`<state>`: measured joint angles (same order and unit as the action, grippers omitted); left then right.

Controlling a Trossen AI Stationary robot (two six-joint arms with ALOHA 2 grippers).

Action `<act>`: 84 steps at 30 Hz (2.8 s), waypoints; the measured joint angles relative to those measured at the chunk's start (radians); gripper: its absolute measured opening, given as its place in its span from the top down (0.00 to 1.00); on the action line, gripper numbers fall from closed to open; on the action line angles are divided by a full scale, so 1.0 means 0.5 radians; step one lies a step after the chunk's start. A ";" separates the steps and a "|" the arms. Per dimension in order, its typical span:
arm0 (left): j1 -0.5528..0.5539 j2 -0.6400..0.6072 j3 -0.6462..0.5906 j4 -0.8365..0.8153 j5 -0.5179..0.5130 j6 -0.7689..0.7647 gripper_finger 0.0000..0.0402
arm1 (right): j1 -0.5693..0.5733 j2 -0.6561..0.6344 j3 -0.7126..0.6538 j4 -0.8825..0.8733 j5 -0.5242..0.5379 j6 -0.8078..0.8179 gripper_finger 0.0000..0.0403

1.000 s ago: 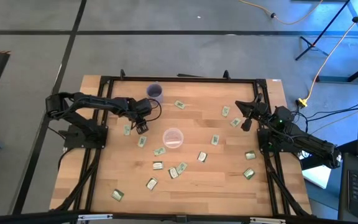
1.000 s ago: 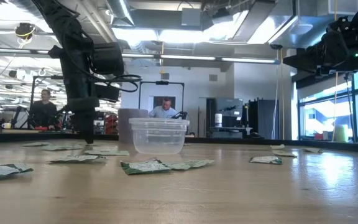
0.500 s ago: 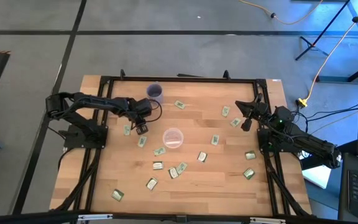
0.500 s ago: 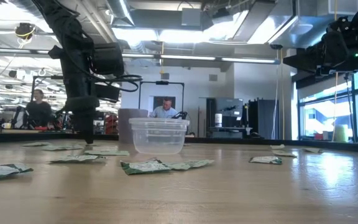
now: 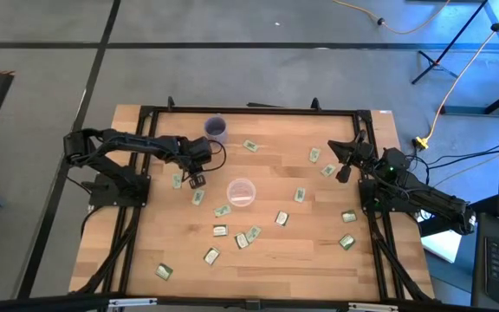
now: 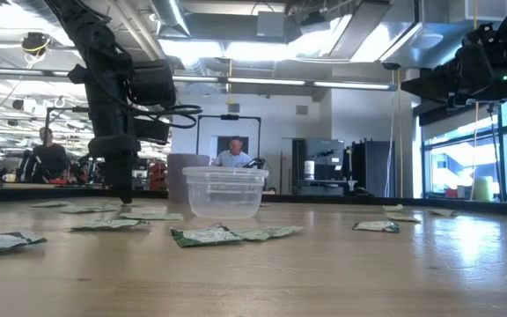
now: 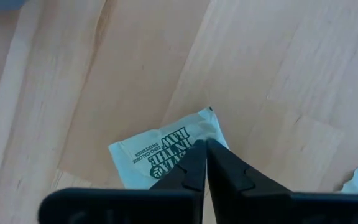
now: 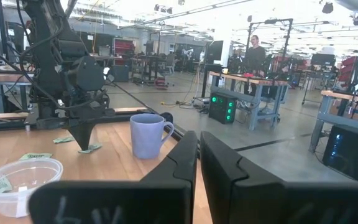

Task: Pick and place Stevia / Truvia into bins
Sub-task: Put the stevia packet into the transparent container

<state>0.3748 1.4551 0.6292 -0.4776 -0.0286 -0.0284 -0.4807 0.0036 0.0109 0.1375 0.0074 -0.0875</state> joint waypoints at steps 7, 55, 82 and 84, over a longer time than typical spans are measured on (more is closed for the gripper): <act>0.000 -0.001 -0.002 0.011 -0.001 0.000 0.99 | 0.000 0.000 0.000 0.000 0.000 0.000 0.94; 0.001 -0.027 -0.003 0.014 -0.019 0.414 0.63 | 0.000 0.000 0.000 0.001 0.000 -0.008 0.94; -0.002 -0.008 -0.006 0.043 -0.020 0.415 0.85 | 0.000 0.000 0.000 0.001 0.001 -0.008 0.94; -0.002 -0.023 -0.009 0.028 -0.039 0.415 0.88 | 0.000 0.001 0.000 0.001 0.001 -0.008 0.94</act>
<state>0.3737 1.4434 0.6247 -0.4634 -0.0478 0.1791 -0.4807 0.0040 0.0109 0.1379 0.0078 -0.0917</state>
